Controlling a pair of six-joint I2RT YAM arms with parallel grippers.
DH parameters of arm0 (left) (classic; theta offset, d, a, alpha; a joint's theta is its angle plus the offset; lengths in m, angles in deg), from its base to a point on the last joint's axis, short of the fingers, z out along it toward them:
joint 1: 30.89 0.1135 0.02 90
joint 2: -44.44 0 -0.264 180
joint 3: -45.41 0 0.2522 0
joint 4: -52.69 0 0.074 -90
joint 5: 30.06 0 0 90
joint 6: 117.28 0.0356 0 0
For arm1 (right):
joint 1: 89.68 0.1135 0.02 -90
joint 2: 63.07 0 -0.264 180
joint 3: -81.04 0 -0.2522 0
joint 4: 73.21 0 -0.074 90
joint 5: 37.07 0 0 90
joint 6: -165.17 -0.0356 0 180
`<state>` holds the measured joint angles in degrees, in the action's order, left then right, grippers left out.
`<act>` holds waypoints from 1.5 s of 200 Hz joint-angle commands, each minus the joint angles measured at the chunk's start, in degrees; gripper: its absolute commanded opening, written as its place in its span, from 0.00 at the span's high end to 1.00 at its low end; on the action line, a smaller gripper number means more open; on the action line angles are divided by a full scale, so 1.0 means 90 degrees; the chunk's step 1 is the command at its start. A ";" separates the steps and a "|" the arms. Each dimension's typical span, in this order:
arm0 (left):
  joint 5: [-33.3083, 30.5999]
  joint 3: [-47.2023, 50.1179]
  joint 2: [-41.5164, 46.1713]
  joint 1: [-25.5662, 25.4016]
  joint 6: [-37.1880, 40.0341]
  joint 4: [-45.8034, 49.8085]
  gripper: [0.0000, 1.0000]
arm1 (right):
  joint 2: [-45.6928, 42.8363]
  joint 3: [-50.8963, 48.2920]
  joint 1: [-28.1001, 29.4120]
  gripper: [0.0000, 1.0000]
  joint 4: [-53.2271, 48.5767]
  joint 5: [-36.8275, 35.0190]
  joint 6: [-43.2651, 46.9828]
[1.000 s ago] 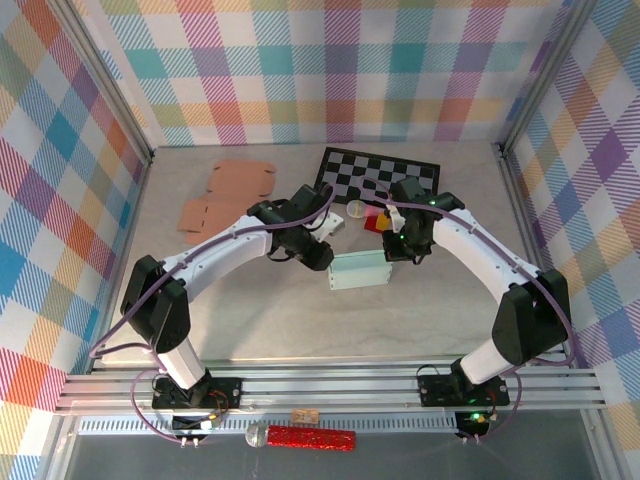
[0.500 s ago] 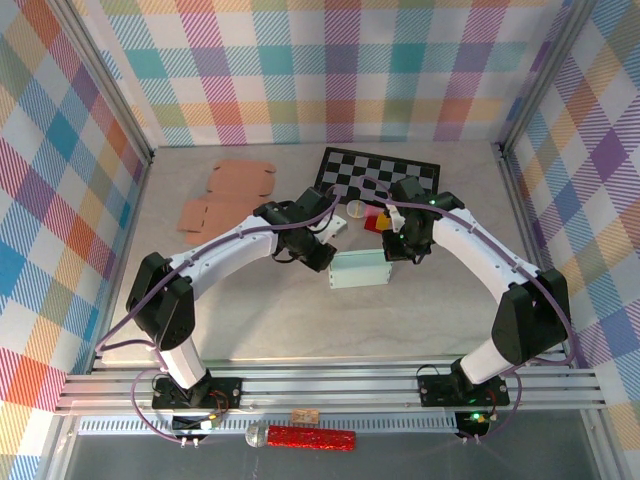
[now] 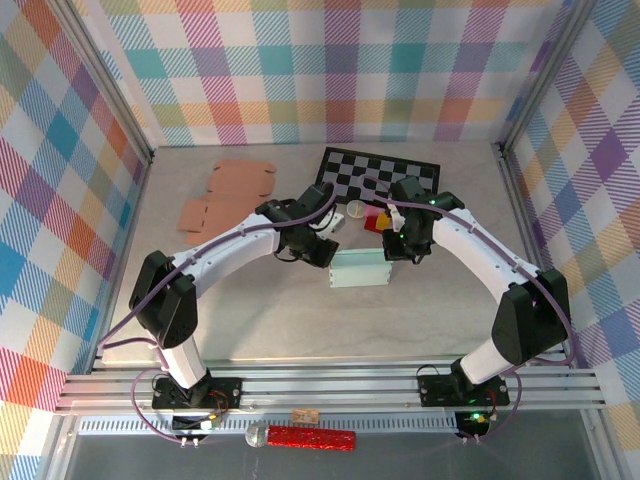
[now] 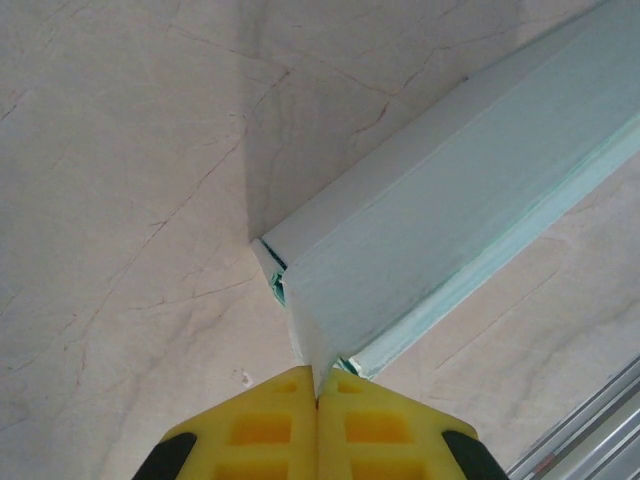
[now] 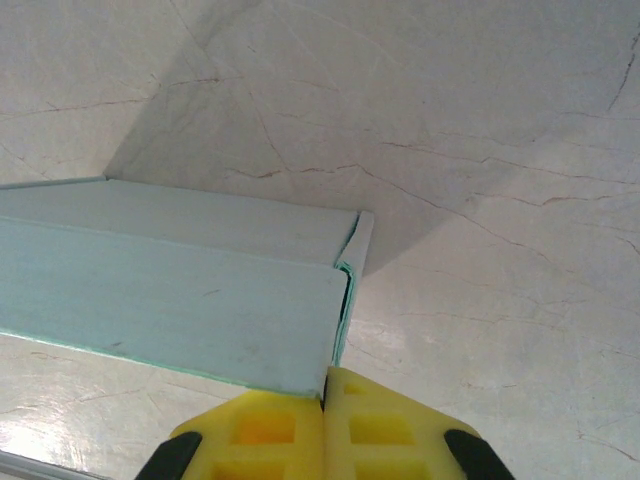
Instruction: Fold the paper box
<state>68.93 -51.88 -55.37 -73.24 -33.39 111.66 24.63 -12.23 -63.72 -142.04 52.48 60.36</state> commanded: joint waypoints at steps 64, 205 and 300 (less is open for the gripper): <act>0.0182 -0.0474 -0.0216 -0.0051 -0.1683 0.0471 1.00 | -0.0038 -0.0035 0.0058 1.00 0.0161 0.0047 -0.0358; 0.0523 -0.0739 -0.0522 -0.0041 -0.2757 0.0522 1.00 | -0.0009 -0.0029 0.0070 1.00 0.0235 0.0118 -0.0404; 0.0226 0.0303 -0.0131 -0.0070 -0.2338 -0.0286 1.00 | -0.0276 -0.0722 0.0074 1.00 0.0835 0.0079 -0.0122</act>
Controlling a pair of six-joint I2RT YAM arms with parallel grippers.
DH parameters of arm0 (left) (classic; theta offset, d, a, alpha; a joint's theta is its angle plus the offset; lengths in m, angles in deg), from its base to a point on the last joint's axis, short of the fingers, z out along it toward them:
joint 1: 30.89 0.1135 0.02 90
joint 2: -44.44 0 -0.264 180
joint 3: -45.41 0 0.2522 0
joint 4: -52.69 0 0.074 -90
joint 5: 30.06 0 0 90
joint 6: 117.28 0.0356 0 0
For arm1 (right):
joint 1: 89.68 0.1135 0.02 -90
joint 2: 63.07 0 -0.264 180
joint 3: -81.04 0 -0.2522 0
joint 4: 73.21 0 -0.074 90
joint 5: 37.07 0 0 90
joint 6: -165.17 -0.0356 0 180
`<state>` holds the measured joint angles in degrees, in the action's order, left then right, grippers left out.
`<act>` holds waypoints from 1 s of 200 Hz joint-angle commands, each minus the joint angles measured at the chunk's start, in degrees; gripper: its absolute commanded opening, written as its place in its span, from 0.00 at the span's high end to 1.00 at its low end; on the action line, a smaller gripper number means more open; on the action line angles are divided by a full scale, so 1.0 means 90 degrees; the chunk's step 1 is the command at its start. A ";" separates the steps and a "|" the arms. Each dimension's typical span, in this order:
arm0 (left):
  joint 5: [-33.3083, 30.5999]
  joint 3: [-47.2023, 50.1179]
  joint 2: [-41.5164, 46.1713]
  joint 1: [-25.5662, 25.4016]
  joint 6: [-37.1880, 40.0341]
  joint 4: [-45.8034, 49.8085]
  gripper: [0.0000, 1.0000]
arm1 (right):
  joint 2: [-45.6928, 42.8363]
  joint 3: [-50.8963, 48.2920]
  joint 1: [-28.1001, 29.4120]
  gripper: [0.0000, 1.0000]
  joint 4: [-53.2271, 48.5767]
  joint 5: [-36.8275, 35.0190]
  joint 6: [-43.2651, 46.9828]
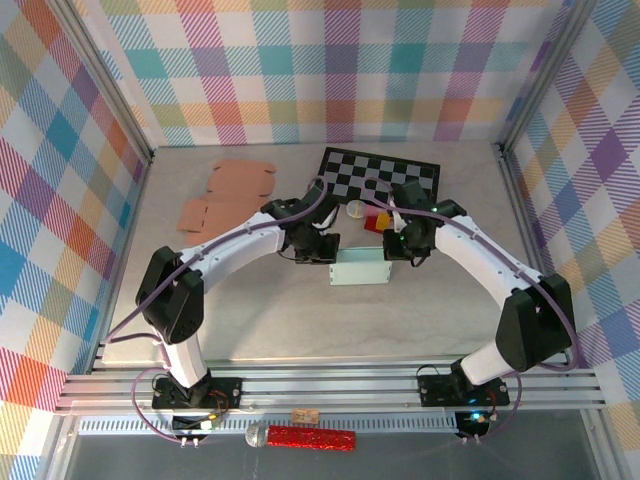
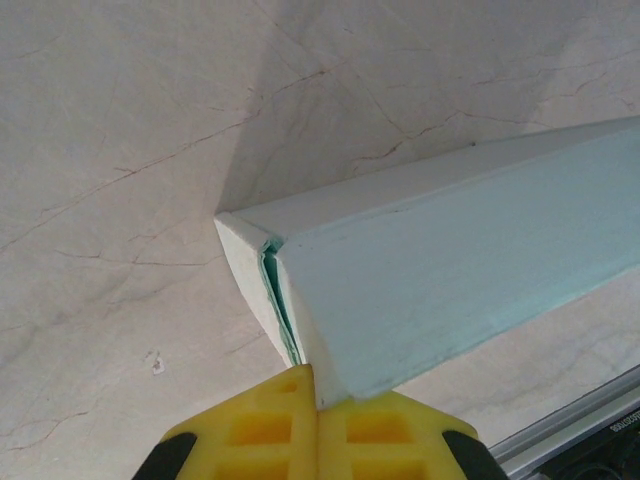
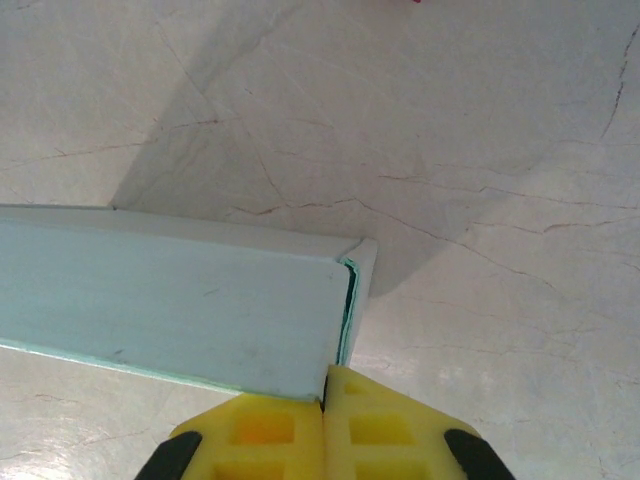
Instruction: Fold the paper box
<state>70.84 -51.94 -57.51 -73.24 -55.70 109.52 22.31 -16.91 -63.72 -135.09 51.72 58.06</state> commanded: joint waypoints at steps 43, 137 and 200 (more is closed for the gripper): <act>-0.0299 0.0420 0.0221 -0.0182 0.0255 -0.0049 1.00 | -0.0258 -0.0223 0.0073 0.92 -0.0132 0.0193 -0.0184; -0.1220 0.0898 0.0664 -0.0496 0.0165 -0.0274 1.00 | -0.1677 -0.0773 -0.0084 0.30 0.0083 0.1255 -0.3841; -0.1289 0.0959 0.0721 -0.0617 0.0075 -0.0347 1.00 | -0.2085 -0.2082 -0.0668 0.20 0.2479 0.2187 -0.7494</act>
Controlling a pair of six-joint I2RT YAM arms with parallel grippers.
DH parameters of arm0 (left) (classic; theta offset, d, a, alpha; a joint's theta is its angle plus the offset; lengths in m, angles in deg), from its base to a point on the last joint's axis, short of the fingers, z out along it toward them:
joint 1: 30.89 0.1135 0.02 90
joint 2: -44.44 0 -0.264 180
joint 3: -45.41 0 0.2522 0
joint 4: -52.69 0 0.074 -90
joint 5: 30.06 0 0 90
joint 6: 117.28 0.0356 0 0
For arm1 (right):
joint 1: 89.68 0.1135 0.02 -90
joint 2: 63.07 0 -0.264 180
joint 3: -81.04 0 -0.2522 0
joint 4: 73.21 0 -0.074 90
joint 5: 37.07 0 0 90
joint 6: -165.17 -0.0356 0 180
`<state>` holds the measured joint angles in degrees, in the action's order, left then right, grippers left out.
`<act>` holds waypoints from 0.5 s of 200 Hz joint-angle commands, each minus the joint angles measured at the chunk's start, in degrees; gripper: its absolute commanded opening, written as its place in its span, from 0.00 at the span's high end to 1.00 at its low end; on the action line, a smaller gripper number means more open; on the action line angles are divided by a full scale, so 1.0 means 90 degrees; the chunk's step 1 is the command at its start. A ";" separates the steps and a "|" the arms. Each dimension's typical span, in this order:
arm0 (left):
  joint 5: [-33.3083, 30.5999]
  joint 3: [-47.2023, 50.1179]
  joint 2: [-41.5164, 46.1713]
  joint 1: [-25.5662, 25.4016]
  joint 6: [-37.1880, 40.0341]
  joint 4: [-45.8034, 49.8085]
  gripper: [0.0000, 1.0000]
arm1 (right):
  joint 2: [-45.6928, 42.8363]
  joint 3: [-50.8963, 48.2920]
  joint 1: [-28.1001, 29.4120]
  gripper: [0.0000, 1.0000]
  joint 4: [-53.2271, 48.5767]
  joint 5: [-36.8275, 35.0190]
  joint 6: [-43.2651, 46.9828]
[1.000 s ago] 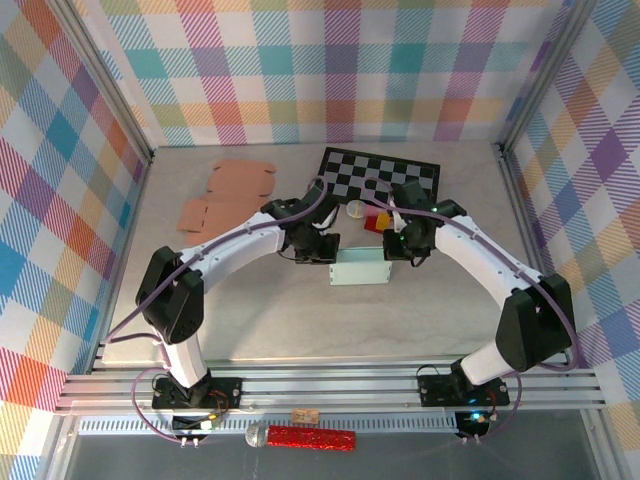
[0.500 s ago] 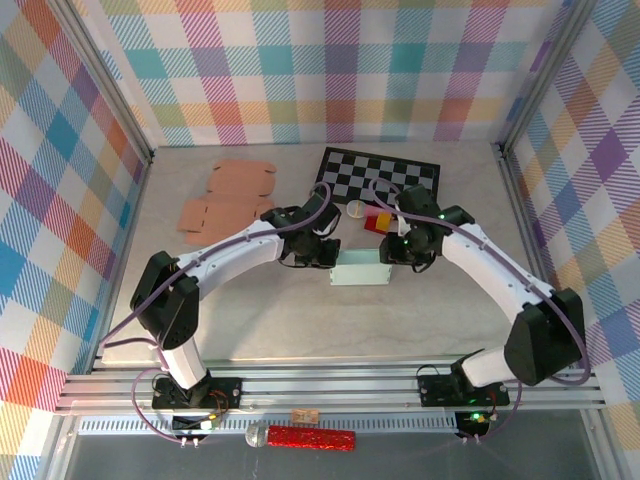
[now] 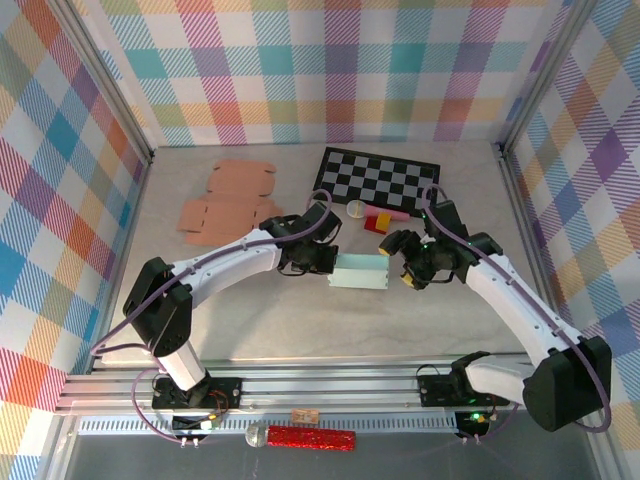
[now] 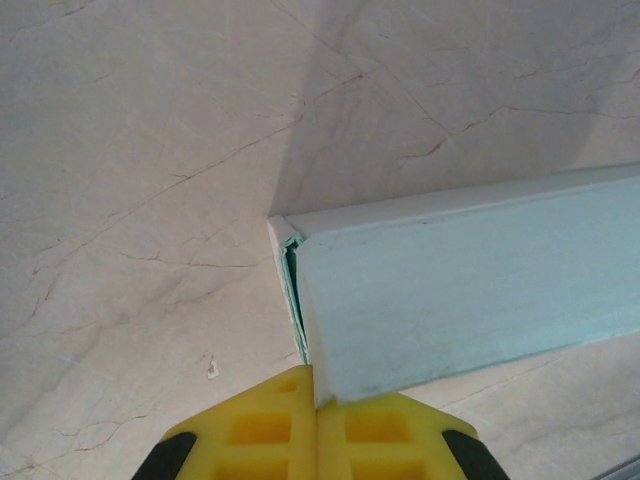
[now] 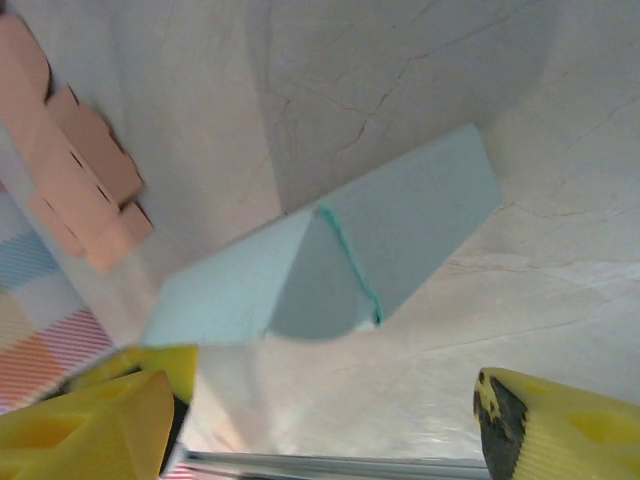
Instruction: Fold the paper box
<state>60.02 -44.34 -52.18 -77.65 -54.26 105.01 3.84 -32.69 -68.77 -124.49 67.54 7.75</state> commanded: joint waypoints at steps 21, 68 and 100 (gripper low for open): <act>-0.0074 0.0092 0.0116 -0.0139 -0.0118 0.0158 1.00 | 0.0062 -0.0421 -0.0117 0.20 0.1628 0.0428 -0.2315; -0.0010 0.0030 0.0076 -0.0174 -0.0204 0.0167 1.00 | 0.0092 -0.0860 -0.0134 0.22 0.1838 0.0632 -0.2810; 0.0018 -0.0056 0.0026 -0.0196 -0.0229 0.0197 1.00 | 0.0143 -0.1076 -0.0136 0.27 0.1892 0.0688 -0.2749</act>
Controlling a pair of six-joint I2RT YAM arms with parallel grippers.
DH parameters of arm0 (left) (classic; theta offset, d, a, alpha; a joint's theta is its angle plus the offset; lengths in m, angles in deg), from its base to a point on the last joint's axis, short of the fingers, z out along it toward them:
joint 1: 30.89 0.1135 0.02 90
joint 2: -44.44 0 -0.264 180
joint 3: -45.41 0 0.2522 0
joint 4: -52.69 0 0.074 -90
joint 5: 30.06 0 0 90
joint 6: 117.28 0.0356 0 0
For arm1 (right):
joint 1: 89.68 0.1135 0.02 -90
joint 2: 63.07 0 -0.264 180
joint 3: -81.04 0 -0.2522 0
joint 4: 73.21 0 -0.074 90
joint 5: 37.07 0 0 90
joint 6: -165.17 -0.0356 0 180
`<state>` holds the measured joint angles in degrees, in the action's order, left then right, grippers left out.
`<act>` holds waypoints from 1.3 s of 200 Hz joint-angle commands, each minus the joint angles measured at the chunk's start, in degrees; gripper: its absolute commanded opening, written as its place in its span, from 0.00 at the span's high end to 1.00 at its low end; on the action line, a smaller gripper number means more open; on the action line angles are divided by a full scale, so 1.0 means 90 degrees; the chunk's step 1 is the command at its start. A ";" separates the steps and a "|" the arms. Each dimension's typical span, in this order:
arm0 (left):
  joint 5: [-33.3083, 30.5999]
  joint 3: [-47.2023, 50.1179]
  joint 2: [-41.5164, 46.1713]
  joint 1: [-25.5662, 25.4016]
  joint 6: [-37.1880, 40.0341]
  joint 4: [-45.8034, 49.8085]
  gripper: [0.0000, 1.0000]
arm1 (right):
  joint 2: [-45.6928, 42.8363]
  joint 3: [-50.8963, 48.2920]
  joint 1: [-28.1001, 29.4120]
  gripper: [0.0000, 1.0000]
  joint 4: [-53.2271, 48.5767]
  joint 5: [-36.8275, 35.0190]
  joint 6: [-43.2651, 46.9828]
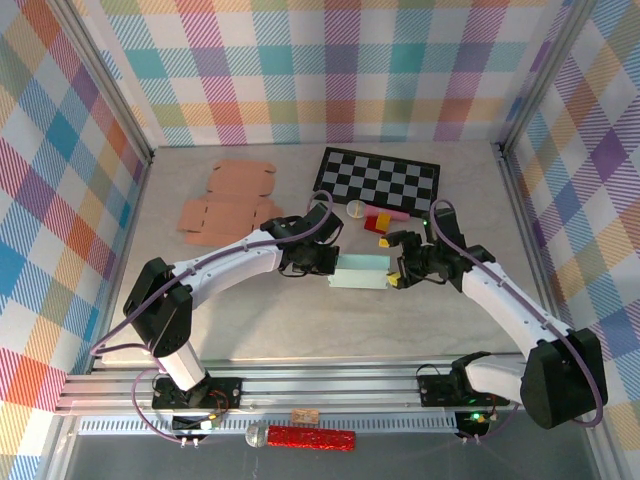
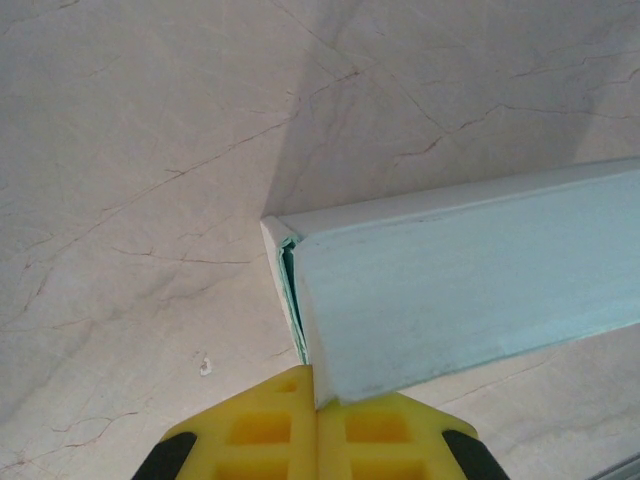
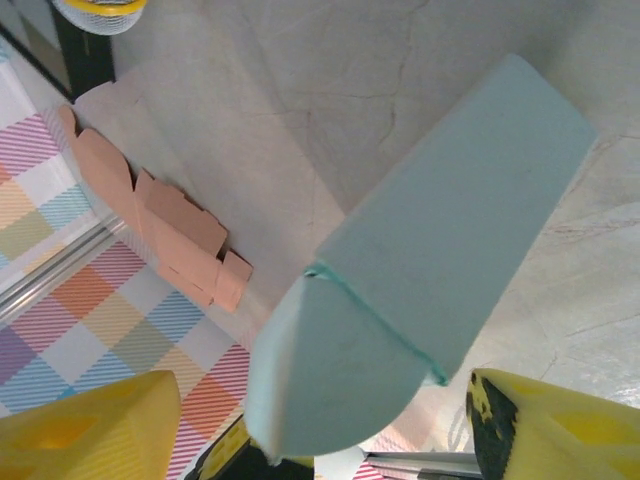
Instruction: Fold the paper box
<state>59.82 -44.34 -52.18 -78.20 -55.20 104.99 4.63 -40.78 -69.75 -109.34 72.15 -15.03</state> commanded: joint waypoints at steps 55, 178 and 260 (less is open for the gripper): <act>0.0222 -0.0074 0.0042 -0.0178 -0.0236 0.0200 1.00 | 0.0095 -0.0368 -0.0085 0.38 0.0167 0.0121 0.0194; 0.1440 -0.0043 0.0778 0.0482 -0.1730 -0.0007 0.50 | 0.0251 -0.0365 -0.0156 0.48 -0.0229 -0.0036 0.1138; 0.2330 0.0375 0.0282 0.0845 -0.2330 -0.0552 0.62 | 0.0301 -0.0300 -0.0153 0.49 -0.0239 0.0003 0.1154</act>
<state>78.16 -42.63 -48.90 -70.46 -74.61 100.90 6.05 -43.84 -70.93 -108.67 73.00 -6.18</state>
